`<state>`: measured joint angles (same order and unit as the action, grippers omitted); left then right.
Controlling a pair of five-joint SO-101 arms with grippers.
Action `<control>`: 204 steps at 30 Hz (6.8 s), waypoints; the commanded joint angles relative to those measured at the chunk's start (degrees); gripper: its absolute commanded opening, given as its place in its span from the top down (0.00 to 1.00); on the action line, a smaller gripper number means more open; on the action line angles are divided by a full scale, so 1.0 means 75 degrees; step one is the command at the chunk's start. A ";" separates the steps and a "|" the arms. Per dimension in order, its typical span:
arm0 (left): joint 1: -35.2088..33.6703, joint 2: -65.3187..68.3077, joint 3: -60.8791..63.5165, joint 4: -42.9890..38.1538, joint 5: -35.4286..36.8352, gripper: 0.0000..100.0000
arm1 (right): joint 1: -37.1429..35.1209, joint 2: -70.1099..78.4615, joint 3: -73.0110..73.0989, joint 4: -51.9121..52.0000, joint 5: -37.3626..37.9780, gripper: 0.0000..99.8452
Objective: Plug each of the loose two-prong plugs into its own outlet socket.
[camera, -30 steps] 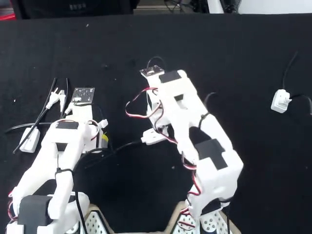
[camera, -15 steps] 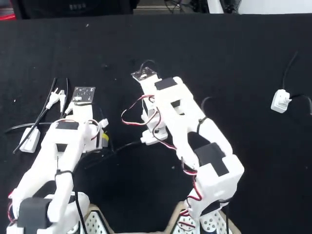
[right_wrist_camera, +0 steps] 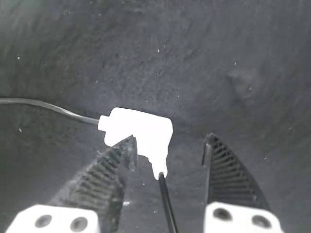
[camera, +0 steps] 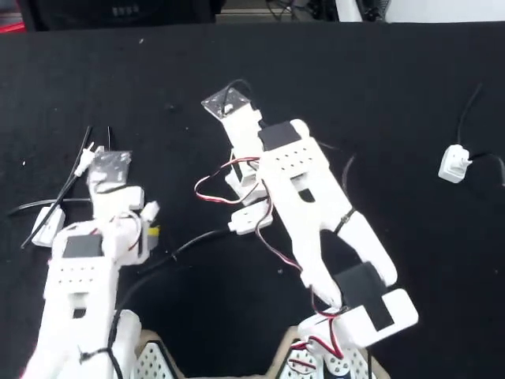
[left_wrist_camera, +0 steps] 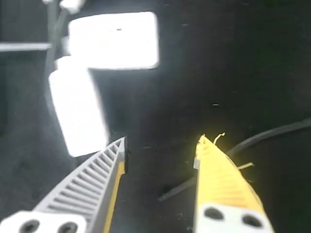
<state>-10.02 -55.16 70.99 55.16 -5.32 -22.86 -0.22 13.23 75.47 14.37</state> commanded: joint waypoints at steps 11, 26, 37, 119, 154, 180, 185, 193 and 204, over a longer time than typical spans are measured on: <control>-0.0557 -0.1993 0.1260 0.0047 -0.0059 0.77 | -0.0645 -0.0451 -0.0029 0.0633 0.2825 0.71; -0.0604 -0.2098 0.1354 0.0105 -0.0270 0.77 | -0.1219 -0.0440 0.0451 0.1137 0.5533 0.71; -0.0533 -0.2133 0.1834 -0.0199 -0.0293 0.77 | -0.1453 -0.0451 0.1084 0.0785 0.6048 0.71; -0.0990 -0.2145 0.1659 0.0059 -0.0270 0.77 | 0.5462 0.0862 -0.0053 -0.1289 0.1149 0.99; -0.1002 -0.2145 0.1694 0.0059 -0.0270 0.77 | 0.7279 0.9453 -1.3134 0.3059 -0.0152 0.99; -0.1002 -0.2145 0.1682 0.0059 -0.0270 0.77 | 0.6822 0.7848 -1.3075 0.3446 0.0492 0.77; -0.1002 -0.2145 0.1682 0.0059 -0.0270 0.77 | 0.6365 0.6781 -1.1856 0.3446 0.0434 0.77; -0.1002 -0.2145 0.1694 0.0059 -0.0270 0.77 | 0.5826 0.3581 -0.9442 0.3434 0.0023 0.77; -0.1002 -0.2145 0.1694 0.0059 -0.0270 0.77 | 0.4466 -0.0275 -0.5749 0.3305 -0.0176 0.77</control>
<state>-17.49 -70.64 85.32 55.69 -7.16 14.33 5.49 -35.30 99.47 13.58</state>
